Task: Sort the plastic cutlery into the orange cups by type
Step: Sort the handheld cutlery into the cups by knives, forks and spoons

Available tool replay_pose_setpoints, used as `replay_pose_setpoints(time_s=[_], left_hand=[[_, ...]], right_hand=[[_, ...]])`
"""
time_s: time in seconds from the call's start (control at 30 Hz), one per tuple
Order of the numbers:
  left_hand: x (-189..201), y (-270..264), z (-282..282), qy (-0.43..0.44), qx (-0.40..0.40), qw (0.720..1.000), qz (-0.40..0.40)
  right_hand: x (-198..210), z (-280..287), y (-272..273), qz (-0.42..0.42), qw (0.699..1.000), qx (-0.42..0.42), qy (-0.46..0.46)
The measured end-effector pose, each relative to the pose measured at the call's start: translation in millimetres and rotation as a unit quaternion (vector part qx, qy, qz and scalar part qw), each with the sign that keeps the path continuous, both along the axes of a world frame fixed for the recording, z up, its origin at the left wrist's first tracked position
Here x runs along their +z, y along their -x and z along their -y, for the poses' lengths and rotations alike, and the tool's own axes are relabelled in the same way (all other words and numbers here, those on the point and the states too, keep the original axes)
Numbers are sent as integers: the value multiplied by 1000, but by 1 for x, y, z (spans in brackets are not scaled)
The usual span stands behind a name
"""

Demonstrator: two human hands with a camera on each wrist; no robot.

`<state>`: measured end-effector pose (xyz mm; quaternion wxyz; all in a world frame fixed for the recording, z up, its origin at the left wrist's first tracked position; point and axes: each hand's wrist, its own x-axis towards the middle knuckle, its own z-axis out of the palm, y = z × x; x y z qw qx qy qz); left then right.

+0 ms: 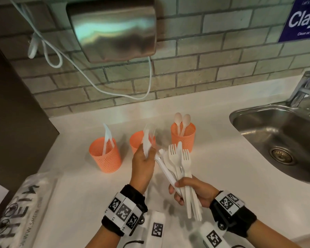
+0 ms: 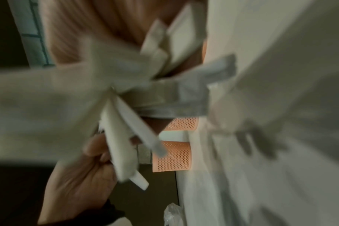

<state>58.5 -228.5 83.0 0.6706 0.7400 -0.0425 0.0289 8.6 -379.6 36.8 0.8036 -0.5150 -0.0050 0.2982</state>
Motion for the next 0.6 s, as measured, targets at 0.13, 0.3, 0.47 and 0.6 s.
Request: replay_pose_setpoints(time_s=[0.13,0.3,0.47,0.6], left_hand=[[9,-10,-11,105,88,990,-32],[20,-15,-28,216,109,969,-47],[13,-6,-27,102,15,988,-113],[8,8,-14,40,-8,998,-55]], right_hand=[[0,1,-2,-5,1000,-4,2],[-2,4,-1,-44,997,-9,-60],[-1,7,-3,-47,993,6,-105],[0,6,-5,-29,997,-2,-65]])
